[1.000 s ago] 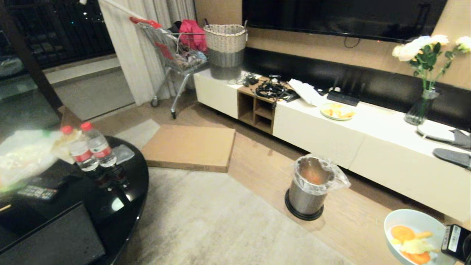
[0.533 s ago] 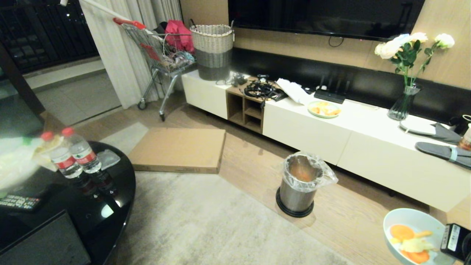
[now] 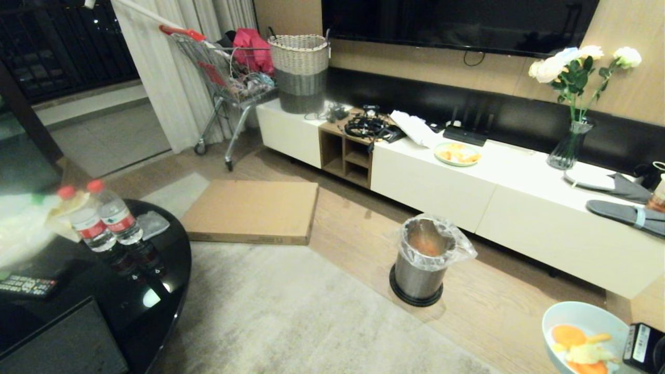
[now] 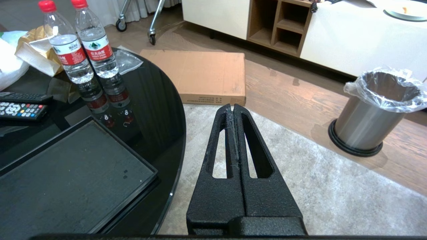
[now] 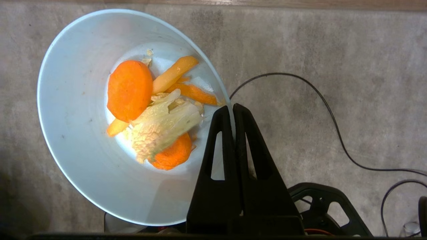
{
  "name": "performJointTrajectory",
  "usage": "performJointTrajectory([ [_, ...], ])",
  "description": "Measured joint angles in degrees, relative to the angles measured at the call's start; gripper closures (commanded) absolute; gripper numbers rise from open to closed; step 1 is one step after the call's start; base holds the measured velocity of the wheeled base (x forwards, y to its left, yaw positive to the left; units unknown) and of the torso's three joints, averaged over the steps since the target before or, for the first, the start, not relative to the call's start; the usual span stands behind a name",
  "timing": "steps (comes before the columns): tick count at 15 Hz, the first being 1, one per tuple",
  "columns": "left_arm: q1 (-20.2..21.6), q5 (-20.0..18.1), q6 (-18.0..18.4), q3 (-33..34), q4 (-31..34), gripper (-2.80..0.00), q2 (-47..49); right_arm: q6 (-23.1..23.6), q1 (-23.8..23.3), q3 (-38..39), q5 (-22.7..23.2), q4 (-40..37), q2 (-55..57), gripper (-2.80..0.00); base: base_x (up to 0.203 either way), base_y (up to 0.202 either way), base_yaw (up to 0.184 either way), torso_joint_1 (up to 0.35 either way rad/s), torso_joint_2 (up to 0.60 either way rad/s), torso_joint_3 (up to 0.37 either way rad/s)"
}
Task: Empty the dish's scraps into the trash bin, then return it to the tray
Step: Move the bowl over the trash can
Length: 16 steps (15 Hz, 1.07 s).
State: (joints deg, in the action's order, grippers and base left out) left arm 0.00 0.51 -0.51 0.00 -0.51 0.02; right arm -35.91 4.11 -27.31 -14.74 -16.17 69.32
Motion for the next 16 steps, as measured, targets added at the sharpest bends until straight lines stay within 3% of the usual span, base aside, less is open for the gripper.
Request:
performJointTrajectory([
  [16, 0.0, -0.1, -0.1, 0.0, 0.0, 0.0, 0.0, 0.1, -0.3, 3.1, -0.8, 0.1, -1.5, 0.0, 0.0, 0.0, 0.0, -0.001, 0.0, -0.011],
])
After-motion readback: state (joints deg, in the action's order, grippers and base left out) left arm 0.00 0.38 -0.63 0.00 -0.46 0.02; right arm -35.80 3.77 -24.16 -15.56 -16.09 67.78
